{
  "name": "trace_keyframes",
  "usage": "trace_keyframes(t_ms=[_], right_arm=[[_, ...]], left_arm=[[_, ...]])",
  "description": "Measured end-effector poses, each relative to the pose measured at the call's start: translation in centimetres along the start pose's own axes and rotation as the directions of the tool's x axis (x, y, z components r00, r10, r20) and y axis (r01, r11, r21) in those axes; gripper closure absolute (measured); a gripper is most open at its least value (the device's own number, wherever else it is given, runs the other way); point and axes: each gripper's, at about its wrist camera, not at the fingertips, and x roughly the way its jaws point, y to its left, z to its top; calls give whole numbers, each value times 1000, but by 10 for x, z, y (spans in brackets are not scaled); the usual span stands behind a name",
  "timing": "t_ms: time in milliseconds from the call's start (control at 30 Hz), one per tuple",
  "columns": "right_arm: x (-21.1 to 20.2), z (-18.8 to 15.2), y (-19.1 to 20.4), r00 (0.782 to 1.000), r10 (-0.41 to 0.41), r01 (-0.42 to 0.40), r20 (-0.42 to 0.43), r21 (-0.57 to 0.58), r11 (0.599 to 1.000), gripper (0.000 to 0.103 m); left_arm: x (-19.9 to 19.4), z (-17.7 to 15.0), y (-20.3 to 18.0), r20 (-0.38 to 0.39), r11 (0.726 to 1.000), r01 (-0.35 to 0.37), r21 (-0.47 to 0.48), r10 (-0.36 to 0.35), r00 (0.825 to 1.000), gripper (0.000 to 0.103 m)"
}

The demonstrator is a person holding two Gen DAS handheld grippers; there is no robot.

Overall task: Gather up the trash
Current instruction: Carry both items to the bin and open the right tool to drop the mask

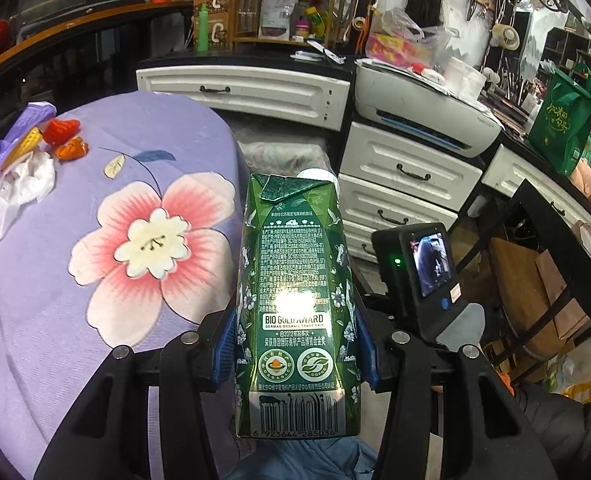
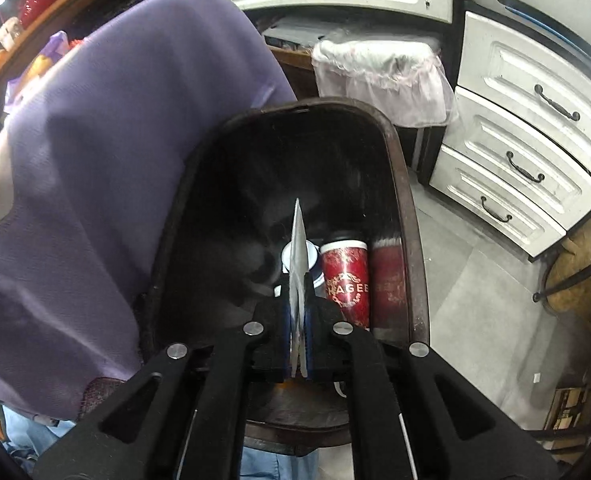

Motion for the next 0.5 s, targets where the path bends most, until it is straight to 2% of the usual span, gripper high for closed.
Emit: trace_keyframes(t_ms=[67,100,133,300,400,500], right_arm=[[-3,-1,-2,1000,-6,6,7,3,1000,74],[-7,-2,-3,999,-20,20,26,3,1000,54],[-12,-2,-3,999,-31,31,45,4,1000,39],[-37,-1,-8,991,-84,86,100,-15,996,37],[-55,-3,-19,984,-114,117,139,-10,993,30],[-70,-3,-29,978,-139,140,157,7,990,29]], left_arm=[[2,-1,-1,-7,1000,4,5,-4,1000,54],[3,-2,-2,-9,1000,6,6,-6,1000,54],[4,-2,-3,-11,1000,9,7,-9,1000,54],[12,-5,-9,-32,1000,21,17,-20,999,54],[22,-7,-14,-55,999,36,26,-35,998,54],[36,-10,-20,-82,998,41,46,-37,996,54]])
